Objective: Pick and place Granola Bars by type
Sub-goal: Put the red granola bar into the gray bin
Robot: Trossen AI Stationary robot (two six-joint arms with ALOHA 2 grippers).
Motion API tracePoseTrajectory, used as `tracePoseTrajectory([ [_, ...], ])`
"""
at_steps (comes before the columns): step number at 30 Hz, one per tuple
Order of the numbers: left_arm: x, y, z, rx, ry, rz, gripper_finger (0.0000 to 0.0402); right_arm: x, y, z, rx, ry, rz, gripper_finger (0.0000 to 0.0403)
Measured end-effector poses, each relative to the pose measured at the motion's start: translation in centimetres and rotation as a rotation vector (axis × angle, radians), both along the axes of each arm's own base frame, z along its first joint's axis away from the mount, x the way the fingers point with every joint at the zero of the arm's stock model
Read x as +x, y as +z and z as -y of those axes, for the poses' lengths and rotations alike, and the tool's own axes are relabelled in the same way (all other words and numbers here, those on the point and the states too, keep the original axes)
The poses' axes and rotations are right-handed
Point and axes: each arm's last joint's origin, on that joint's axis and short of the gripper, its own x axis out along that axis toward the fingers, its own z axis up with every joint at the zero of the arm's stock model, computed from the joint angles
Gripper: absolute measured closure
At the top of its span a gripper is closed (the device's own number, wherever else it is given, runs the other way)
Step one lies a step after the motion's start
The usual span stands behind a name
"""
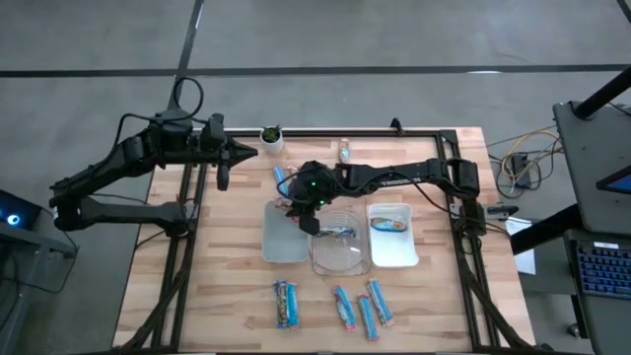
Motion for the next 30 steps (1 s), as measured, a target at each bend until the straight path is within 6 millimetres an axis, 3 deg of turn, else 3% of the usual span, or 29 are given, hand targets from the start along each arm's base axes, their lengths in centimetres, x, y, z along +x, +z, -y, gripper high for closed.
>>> tracePoseTrajectory([
  [10,0.0,0.0,0.0,0.000,0.000,-0.001,0.0402,-0.9,-1.0,-0.1,0.020,0.021,-0.136,0.0348],
  [20,0.0,0.0,0.0,0.000,0.000,-0.001,0.0402,-0.4,0.2,0.0,0.000,0.038,-0.067,0.0299],
  [30,0.0,0.0,0.0,0.000,0.000,-0.001,0.0402,-0.4,0.2,0.2,-0.001,0.032,-0.071,0.0291],
])
